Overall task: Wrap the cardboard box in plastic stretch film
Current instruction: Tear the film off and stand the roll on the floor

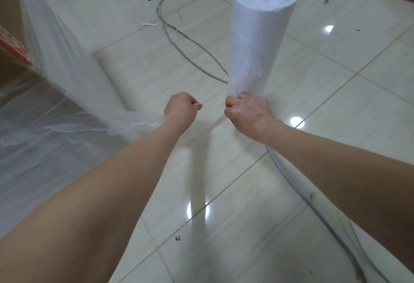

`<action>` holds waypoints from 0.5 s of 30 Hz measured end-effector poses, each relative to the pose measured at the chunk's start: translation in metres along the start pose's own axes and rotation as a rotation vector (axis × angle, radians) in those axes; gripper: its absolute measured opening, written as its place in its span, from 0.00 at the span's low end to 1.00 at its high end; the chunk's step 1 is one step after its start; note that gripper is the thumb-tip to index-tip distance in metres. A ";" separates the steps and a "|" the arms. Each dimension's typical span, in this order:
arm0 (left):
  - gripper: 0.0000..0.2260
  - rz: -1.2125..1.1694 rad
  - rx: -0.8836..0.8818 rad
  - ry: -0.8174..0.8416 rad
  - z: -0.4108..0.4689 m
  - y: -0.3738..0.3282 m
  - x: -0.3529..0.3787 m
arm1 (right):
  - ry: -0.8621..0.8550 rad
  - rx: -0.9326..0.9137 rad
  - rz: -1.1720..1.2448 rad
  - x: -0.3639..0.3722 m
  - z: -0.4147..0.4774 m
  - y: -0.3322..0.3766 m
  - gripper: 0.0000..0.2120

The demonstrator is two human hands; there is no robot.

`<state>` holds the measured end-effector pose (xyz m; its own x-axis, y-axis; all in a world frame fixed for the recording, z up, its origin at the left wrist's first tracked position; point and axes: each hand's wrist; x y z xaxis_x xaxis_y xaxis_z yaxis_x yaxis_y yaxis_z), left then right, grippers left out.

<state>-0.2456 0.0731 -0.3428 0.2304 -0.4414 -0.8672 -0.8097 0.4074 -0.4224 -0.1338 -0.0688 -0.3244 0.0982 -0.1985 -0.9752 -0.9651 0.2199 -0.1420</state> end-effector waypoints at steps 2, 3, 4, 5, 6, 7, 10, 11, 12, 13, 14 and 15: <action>0.08 0.001 -0.018 -0.031 0.003 0.007 -0.004 | -0.001 0.004 -0.011 0.001 -0.002 -0.001 0.14; 0.07 0.004 0.006 -0.018 0.002 0.007 -0.004 | -0.009 0.009 -0.012 0.001 -0.002 0.000 0.14; 0.07 -0.004 0.043 0.012 0.000 0.007 -0.003 | -0.020 0.015 -0.014 0.001 -0.002 0.003 0.13; 0.06 -0.011 0.083 0.050 -0.002 0.005 -0.001 | -0.031 0.022 -0.016 0.000 0.000 0.006 0.13; 0.05 -0.012 0.114 0.088 -0.004 0.004 0.001 | -0.032 0.033 -0.011 0.000 0.003 0.010 0.13; 0.05 -0.005 0.137 0.118 -0.007 0.005 0.002 | -0.028 0.051 0.005 -0.001 0.006 0.014 0.14; 0.05 -0.013 0.165 0.143 -0.012 0.015 0.000 | -0.014 0.110 0.059 -0.001 0.016 0.024 0.21; 0.06 -0.025 0.168 0.139 -0.013 0.019 -0.002 | -0.013 0.124 0.059 0.000 0.020 0.027 0.23; 0.06 -0.034 0.173 0.130 -0.013 0.022 -0.003 | -0.010 0.131 0.047 0.000 0.024 0.029 0.24; 0.06 -0.040 0.177 0.119 -0.013 0.025 -0.004 | 0.003 0.132 0.027 0.000 0.028 0.031 0.23; 0.07 -0.038 0.176 0.106 -0.013 0.028 -0.004 | 0.022 0.131 0.004 -0.001 0.031 0.032 0.21; 0.07 -0.020 0.171 0.090 -0.012 0.029 -0.004 | 0.040 0.133 -0.014 -0.002 0.034 0.032 0.19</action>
<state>-0.2762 0.0769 -0.3479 0.1899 -0.5175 -0.8344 -0.7002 0.5244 -0.4846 -0.1569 -0.0289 -0.3327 0.0988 -0.2401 -0.9657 -0.9226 0.3415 -0.1793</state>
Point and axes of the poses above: each hand's wrist, its own z-axis towards the middle knuckle, its own x-axis out of the palm, y = z × x, and after that the axes turned 5 degrees about y, right-handed
